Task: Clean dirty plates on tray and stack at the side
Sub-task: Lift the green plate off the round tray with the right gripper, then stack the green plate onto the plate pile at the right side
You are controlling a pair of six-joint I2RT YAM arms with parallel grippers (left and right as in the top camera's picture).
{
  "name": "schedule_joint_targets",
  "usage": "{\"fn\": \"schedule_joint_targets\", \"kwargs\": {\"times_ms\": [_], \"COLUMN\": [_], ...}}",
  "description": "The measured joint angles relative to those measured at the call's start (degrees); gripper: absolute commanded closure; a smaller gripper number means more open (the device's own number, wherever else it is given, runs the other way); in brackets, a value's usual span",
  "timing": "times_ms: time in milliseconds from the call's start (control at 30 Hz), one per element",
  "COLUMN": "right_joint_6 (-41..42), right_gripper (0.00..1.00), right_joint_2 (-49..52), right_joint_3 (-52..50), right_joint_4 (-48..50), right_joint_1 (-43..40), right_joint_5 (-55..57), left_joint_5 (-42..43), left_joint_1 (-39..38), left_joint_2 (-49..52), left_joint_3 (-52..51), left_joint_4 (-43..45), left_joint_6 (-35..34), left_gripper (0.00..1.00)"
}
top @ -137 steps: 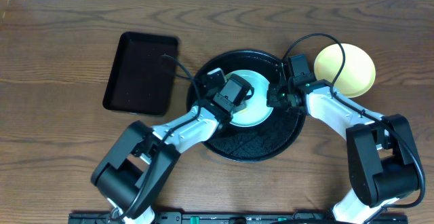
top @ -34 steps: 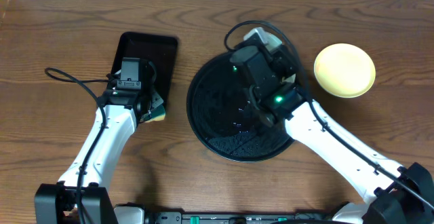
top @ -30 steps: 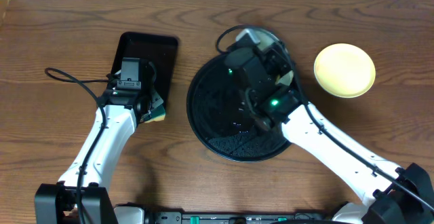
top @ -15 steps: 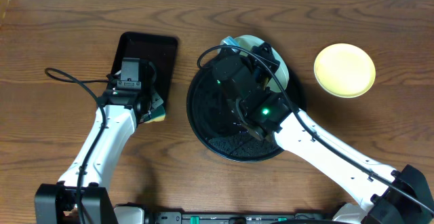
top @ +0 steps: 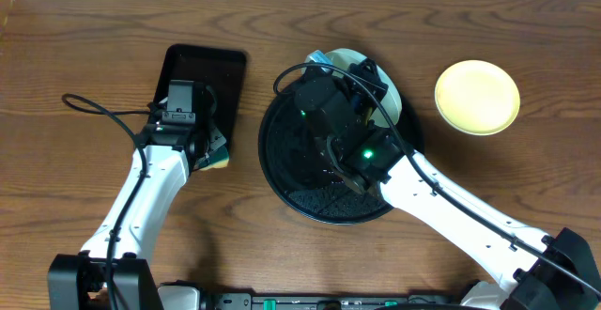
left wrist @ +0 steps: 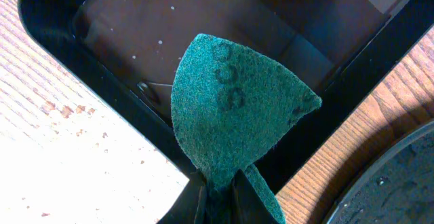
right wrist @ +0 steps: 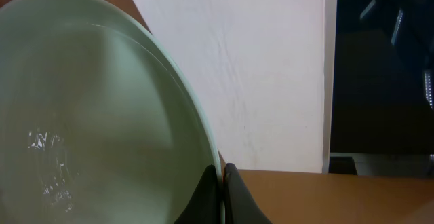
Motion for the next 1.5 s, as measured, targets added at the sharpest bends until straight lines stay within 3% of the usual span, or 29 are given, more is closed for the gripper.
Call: {"fn": "schedule_joint_targets", "kwargs": {"times_ms": [567, 867, 1033, 1233, 1500], "right_joint_6": [3.21, 9.86, 17.77, 33.16, 58.23], "right_gripper": [0.99, 0.99, 0.99, 0.99, 0.99], "right_joint_2": [0.00, 0.00, 0.00, 0.00, 0.02], "right_joint_3": [0.00, 0.00, 0.00, 0.09, 0.15], "right_joint_4": [-0.28, -4.13, -4.81, -10.43, -15.06], "right_joint_1": [-2.69, -4.15, -8.11, -19.17, -48.52], "right_joint_5": [0.20, -2.95, -5.01, -17.75, -45.27], "left_joint_5": [0.02, 0.02, 0.02, 0.00, 0.00], "left_joint_1": [0.00, 0.00, 0.00, 0.00, 0.00], "left_joint_2": [0.00, 0.00, 0.00, 0.00, 0.00], "left_joint_3": [0.00, 0.00, 0.00, 0.00, 0.00], "left_joint_4": [-0.02, -0.02, -0.02, -0.02, -0.04], "left_joint_6": [-0.02, -0.02, -0.02, 0.00, 0.00], "left_gripper": [0.92, 0.92, 0.93, 0.92, 0.92]}}
